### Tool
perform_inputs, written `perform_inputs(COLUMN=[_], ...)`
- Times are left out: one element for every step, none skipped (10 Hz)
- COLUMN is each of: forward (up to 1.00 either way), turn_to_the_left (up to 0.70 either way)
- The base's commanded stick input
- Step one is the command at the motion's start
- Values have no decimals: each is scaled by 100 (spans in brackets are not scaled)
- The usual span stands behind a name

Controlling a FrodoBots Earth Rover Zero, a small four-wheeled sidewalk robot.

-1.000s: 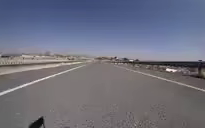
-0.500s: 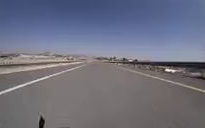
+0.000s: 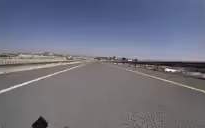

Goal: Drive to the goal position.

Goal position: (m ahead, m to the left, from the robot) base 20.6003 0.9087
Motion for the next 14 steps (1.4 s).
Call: perform_inputs(forward=[100,100,100,100,100,100,100,100,100,100,100,100,100,100], turn_to_the_left=[0,0,0,0,0,0,0,0,0,0,0,0,0,0])
